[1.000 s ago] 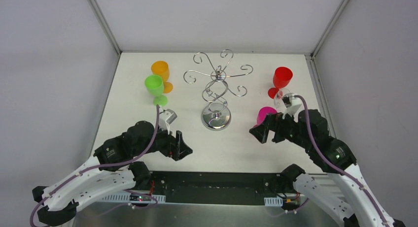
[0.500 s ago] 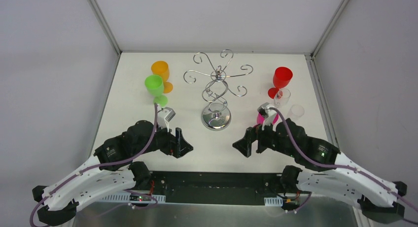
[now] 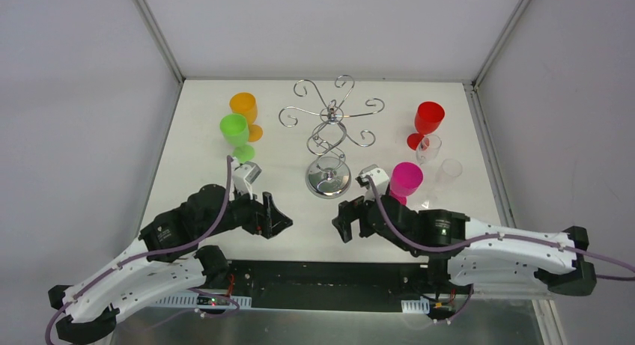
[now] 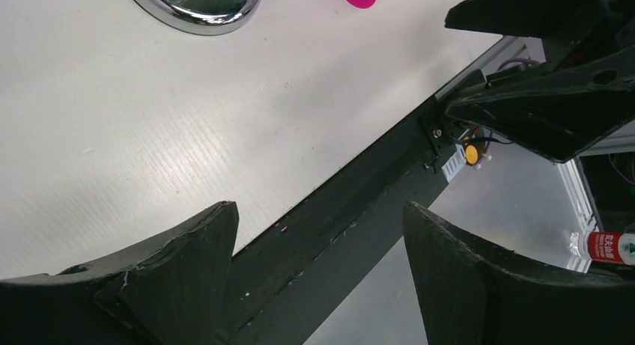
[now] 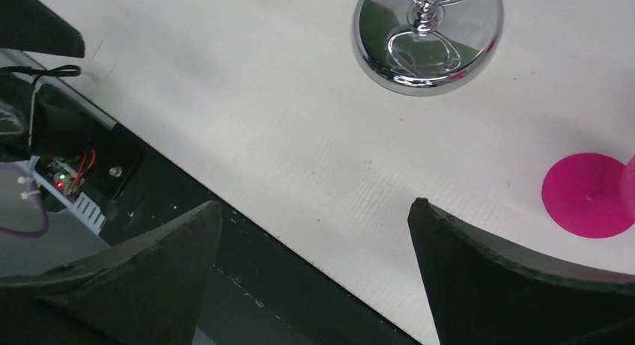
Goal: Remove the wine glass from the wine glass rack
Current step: Reset both arms
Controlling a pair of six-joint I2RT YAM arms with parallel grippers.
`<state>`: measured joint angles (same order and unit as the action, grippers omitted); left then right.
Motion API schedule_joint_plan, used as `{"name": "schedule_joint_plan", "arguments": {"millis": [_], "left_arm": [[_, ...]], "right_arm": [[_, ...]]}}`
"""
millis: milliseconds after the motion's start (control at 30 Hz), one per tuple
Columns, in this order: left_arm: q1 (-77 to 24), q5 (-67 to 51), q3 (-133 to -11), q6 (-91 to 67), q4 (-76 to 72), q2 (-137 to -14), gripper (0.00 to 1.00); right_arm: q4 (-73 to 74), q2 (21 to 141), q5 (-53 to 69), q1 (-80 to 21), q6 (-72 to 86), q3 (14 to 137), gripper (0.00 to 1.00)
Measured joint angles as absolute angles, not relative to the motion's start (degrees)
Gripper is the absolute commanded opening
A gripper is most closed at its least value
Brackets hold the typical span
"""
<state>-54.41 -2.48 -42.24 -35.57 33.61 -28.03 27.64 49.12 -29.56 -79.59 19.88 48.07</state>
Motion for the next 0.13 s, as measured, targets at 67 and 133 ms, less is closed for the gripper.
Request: {"name": "schedule_joint_plan", "arguments": {"millis": [67, 133], "left_arm": [[-54.4, -2.4, -42.2, -35.6, 33.5, -27.6, 0.82], [-54.4, -2.4, -42.2, -35.6, 33.5, -27.2, 0.82]], "right_arm": [[28.1, 51.4, -32.1, -80.6, 20.9, 49.0, 0.99], [28.3, 52.6, -34.2, -81.8, 21.4, 49.4, 0.99]]}}
